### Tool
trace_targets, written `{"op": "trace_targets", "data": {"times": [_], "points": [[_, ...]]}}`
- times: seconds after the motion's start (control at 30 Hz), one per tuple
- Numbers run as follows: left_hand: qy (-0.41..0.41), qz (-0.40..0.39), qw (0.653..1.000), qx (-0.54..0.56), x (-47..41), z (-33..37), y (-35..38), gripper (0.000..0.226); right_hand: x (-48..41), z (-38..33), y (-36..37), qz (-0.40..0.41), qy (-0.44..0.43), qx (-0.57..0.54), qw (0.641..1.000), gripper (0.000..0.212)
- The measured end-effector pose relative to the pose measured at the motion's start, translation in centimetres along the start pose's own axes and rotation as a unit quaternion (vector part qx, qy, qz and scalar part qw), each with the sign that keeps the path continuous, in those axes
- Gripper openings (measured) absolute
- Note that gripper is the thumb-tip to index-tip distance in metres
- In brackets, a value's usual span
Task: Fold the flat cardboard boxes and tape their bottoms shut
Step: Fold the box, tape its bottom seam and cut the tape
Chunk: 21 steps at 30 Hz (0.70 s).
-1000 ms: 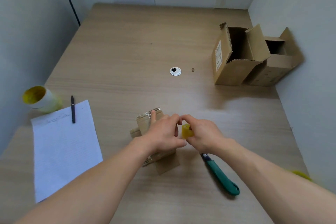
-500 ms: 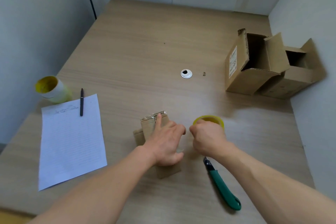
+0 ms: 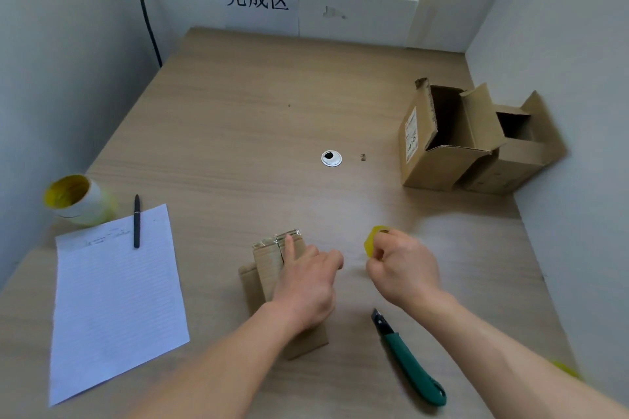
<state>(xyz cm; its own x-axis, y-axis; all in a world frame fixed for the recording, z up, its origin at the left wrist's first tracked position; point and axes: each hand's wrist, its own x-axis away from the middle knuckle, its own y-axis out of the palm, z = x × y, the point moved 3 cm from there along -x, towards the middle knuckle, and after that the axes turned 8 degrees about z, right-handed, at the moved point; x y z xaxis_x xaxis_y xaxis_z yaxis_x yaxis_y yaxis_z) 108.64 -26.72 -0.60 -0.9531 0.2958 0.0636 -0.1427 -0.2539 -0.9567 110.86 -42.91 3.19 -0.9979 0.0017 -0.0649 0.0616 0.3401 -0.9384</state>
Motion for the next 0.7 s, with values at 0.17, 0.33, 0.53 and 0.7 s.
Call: {"op": "trace_targets", "data": {"times": [0.17,0.33,0.53,0.7], "points": [[0.012,0.142,0.956,0.256,-0.3,-2.2,-1.1,0.032,1.3,-0.2,0.4,0.039,0.124,-0.060,0.990,0.011],[-0.074,0.376,0.896,0.224,3.4,-4.9,-3.3,0.039,2.3,-2.4,2.7,0.075,0.208,-0.136,0.966,0.013],[-0.221,0.269,0.883,0.314,7.2,-4.5,2.0,0.080,2.9,-5.9,6.1,0.086,0.223,-0.194,0.951,0.009],[-0.292,0.262,0.817,0.423,6.7,-4.8,3.5,0.071,3.5,-6.8,8.2,0.097,0.240,-0.230,0.938,0.017]]}}
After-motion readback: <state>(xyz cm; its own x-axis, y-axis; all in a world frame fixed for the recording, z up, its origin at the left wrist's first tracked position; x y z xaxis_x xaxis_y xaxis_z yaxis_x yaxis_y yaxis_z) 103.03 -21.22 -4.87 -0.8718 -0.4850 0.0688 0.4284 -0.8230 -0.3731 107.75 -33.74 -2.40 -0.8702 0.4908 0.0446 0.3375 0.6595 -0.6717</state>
